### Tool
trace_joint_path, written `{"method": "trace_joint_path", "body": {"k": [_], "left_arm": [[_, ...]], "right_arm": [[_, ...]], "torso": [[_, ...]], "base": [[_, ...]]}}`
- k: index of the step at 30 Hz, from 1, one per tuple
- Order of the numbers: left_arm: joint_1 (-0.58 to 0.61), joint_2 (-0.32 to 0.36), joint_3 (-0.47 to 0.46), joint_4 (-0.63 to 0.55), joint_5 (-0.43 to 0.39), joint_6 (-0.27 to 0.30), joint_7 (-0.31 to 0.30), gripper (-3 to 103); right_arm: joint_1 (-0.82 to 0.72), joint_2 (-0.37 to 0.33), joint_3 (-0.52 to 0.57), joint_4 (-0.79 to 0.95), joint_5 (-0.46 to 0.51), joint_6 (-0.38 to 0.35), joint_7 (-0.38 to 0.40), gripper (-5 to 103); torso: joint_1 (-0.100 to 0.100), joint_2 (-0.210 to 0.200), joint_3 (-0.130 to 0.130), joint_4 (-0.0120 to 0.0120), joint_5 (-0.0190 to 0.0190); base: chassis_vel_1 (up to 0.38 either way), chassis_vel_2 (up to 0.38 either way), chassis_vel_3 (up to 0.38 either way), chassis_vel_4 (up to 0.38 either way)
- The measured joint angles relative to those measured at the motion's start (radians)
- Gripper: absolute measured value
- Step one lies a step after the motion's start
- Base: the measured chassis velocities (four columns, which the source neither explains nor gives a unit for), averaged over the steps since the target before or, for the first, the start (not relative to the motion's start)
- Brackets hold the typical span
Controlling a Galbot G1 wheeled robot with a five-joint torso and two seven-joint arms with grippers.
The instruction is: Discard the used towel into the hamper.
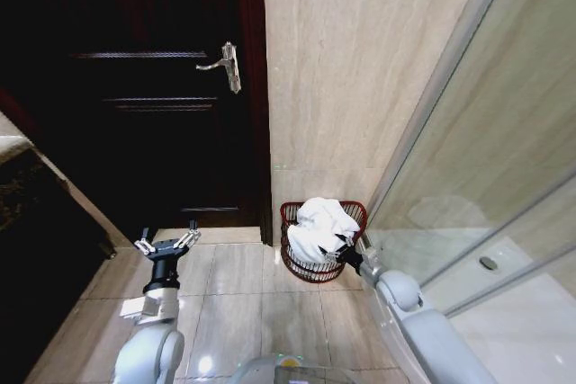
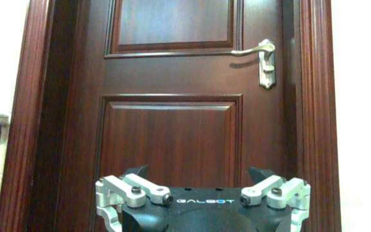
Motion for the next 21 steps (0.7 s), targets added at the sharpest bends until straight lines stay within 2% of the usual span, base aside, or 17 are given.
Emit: {"method": "trace_joint_path", "body": {"k": [10,12,14,17,21], "left_arm": [[-0.006,0.000,0.003,0.006,0.000,0.003,-0.001,100],[-0.007,0.000,0.003,0.006,0.000,0.004,-0.001,100],[-0.007,0.000,0.003,0.006,0.000,0.004,-0.001,100],[-0.007,-0.002,0.006,0.006,0.002,0.004,-0.001,100],[-0.007,-0.003,0.007,0.005,0.003,0.004,-0.001,100]], "right_arm": [[0.013,0.003,-0.002,-0.027,0.034,-0.002,-0.007,101],[0.013,0.003,-0.002,-0.030,0.035,-0.001,-0.009,94],[0.013,0.003,-0.002,-0.031,0.035,-0.001,-0.009,94],[0.012,0.003,-0.002,-0.035,0.035,0.008,-0.011,80],[0.012,0.005,-0.002,-0.040,0.034,0.020,-0.012,73]], "torso": [[0.000,0.000,0.000,0.0000,0.0000],[0.000,0.000,0.000,0.0000,0.0000],[0.000,0.000,0.000,0.0000,0.0000],[0.000,0.000,0.000,0.0000,-0.0006],[0.000,0.000,0.000,0.0000,-0.0008]], "base": [[0.000,0.000,0.000,0.000],[0.000,0.000,0.000,0.000],[0.000,0.000,0.000,0.000],[0.000,0.000,0.000,0.000],[0.000,0.000,0.000,0.000]]}}
